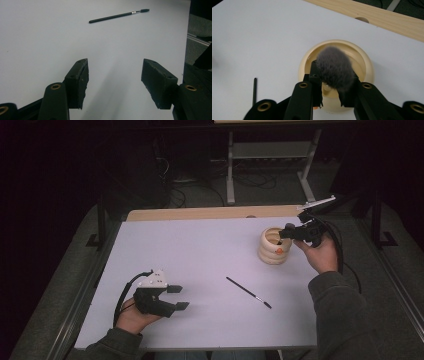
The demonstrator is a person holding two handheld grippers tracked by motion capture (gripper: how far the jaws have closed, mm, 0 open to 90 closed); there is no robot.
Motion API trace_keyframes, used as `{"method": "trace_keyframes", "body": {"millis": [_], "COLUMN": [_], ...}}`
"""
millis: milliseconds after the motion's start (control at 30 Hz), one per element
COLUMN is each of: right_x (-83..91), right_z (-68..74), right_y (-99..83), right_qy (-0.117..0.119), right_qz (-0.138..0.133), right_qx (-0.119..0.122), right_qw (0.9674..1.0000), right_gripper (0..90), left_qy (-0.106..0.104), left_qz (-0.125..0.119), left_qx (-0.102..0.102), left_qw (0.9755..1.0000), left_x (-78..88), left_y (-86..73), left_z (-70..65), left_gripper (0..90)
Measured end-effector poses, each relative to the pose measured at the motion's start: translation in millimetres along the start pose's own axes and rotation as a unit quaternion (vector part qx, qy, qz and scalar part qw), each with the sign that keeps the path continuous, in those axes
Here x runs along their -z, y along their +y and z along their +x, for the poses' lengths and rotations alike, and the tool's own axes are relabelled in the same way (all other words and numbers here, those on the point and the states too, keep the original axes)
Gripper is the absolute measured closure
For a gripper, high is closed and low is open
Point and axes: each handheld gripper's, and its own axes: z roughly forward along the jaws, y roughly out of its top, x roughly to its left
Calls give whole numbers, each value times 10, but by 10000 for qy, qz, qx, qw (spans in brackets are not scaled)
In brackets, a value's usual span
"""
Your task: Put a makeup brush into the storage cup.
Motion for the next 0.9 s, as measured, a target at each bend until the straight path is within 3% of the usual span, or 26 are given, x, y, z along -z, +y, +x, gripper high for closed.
{"method": "trace_keyframes", "body": {"millis": [133,167,233,367,567,900], "right_x": [7,20,29,160,304,433], "right_z": [-6,-8,-3,-6,-2,54], "right_y": [-28,-45,-50,-99,-197,-324], "right_qy": [6,-3,-7,-49,40,50], "right_qz": [-45,-74,-114,-298,-475,-500], "right_qx": [-19,15,-16,-23,-83,-8], "right_qw": [10000,10000,9999,9995,9988,9987], "right_gripper": [718,655,639,546,479,449], "left_qy": [12,18,16,10,24,31], "left_qz": [-3,-3,5,16,33,31], "left_qx": [-14,-24,0,10,15,10], "left_qw": [10000,10000,10000,10000,10000,10000], "left_x": [4,9,9,1,0,-1], "left_y": [0,2,1,-3,-3,-7], "left_z": [0,2,2,4,5,23], "left_gripper": [385,385,383,378,372,355]}}
